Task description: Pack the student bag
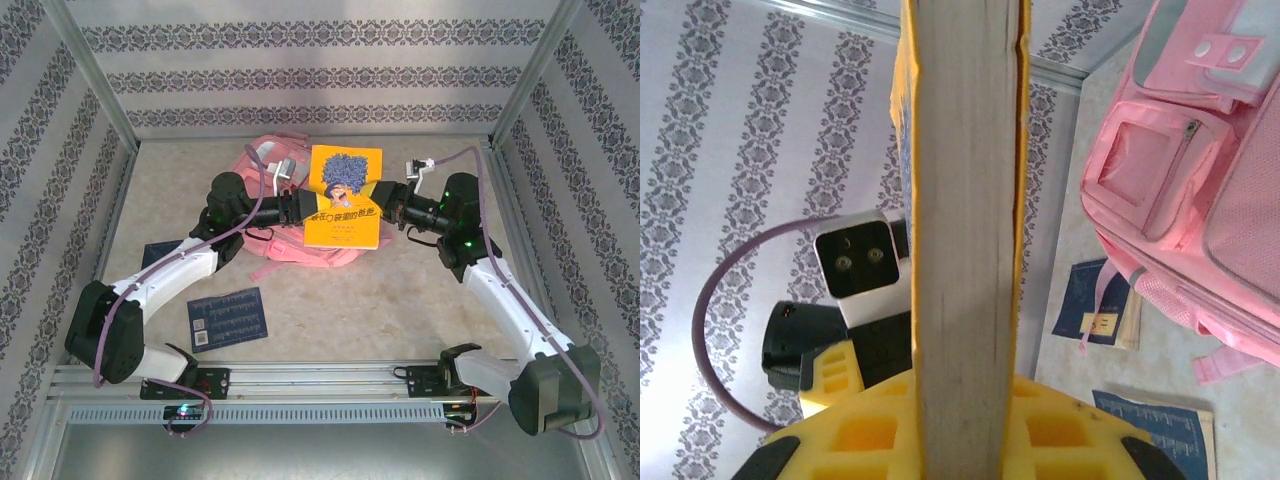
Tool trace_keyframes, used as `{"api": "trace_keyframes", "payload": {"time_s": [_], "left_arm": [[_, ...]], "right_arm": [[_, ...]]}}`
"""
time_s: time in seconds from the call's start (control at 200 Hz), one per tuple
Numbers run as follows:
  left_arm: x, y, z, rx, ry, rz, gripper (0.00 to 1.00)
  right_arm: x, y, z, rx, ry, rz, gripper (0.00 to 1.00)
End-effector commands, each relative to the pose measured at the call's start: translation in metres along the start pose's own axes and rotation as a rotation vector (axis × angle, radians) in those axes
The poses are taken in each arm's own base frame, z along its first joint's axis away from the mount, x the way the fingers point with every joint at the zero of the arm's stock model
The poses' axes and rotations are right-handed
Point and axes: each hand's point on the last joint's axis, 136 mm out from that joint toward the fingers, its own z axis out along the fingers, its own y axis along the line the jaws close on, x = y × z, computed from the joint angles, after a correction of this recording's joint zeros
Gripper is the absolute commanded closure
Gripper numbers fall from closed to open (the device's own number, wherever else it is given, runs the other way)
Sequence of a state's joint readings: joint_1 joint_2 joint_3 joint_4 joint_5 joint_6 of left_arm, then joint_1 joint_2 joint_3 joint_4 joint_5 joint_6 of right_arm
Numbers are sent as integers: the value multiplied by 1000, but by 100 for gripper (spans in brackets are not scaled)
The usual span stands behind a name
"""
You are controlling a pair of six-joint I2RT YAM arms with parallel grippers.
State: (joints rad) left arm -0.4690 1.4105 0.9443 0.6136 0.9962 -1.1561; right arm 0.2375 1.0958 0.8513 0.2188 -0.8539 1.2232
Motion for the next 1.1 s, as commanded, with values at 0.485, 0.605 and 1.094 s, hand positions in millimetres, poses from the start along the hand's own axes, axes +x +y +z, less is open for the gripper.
{"api": "trace_keyframes", "payload": {"time_s": [0.485,0.605,1.094], "left_arm": [[-19,-27,10,142,-21,144,100],[-45,-33,10,145,-140,127,100],[-131,-62,7,168,-479,84,100]], "right_arm": [[33,-12,-19,-1,69,-119,93],[19,-14,-21,22,-7,-89,53],[-46,32,-31,-266,-395,46,34]]}}
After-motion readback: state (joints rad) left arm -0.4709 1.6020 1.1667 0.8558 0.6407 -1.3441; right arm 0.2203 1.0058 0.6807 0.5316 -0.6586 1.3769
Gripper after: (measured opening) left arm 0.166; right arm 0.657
